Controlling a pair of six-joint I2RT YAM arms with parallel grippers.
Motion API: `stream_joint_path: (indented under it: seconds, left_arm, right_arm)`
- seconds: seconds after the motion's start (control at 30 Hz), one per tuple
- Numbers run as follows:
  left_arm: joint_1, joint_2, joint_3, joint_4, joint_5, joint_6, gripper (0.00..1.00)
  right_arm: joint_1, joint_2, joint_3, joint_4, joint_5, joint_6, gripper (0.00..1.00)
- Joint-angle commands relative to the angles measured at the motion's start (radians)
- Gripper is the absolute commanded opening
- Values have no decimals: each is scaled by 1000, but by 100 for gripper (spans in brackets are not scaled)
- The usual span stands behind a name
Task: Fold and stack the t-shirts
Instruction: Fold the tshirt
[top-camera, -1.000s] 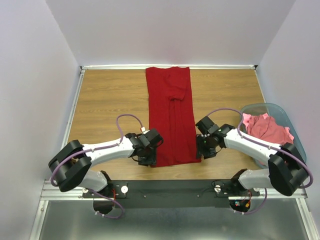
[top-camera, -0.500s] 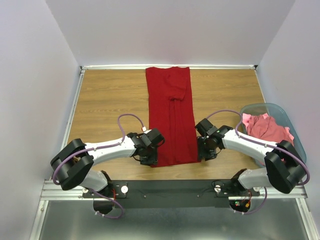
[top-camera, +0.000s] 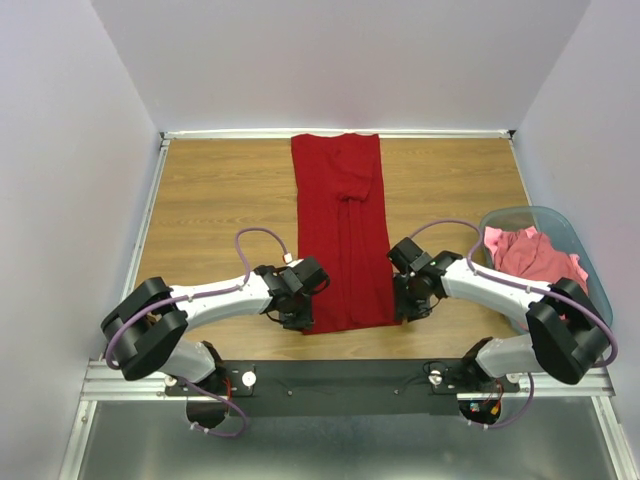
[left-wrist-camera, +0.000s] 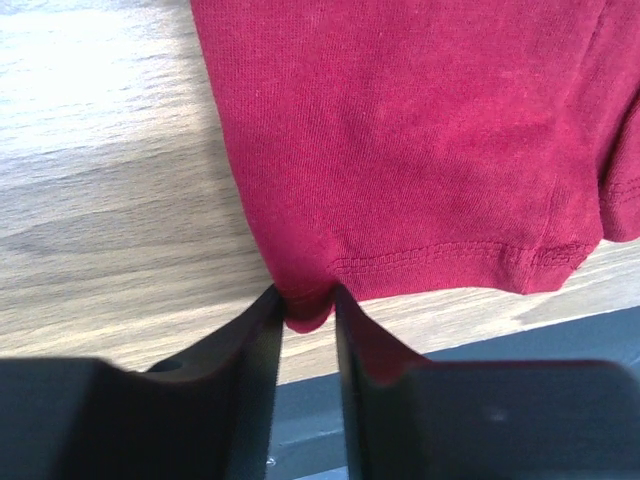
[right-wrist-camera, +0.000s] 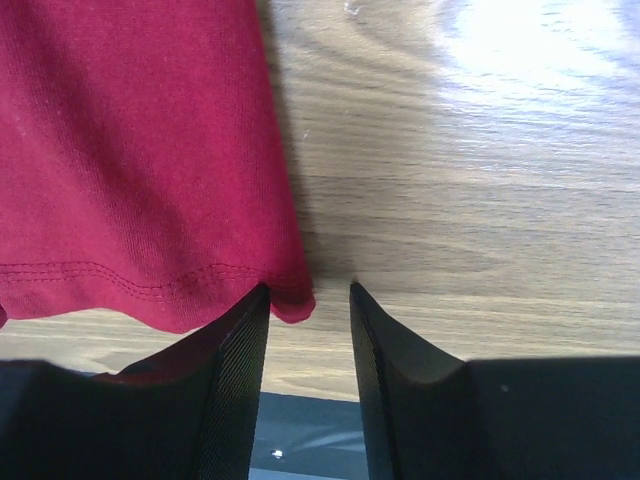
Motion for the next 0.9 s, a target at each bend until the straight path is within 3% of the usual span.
stream_joint_path:
  seconds: [0.0,0.13,0.2,0.27,0.3,0.53,0.7,0.87]
  left_arm:
    - [-6,22,-19,8,-42,-5,28]
    - [-6,33,-24,13,-42,-1,15]
    - [-6,39,-26,13,-41,7,4]
    - [-6,36,-29,2,-36,16,0]
    - [-6,30,-30,-4,-27,21,0]
    - [-69,-178,-124,-125,105,-2,0]
    - [-101,-308,-78,-191,180,-47,0]
    - [49,-231,59,-149,120,97,0]
  right_arm:
    - [24,52,-57,43,19,37,43]
    - [31,63,-65,45,19,38,33]
    - [32,74,-60,43,11,22,20]
    - [32,72,-56,31,-37,17,3]
    - [32,56,-53,22,-49,15,1]
    - [38,-81,-13,-222,-136,-4,1]
    - [40,-113,81,-392,-141,-55,1]
    - [35,-20,304,-405,0,-113,1]
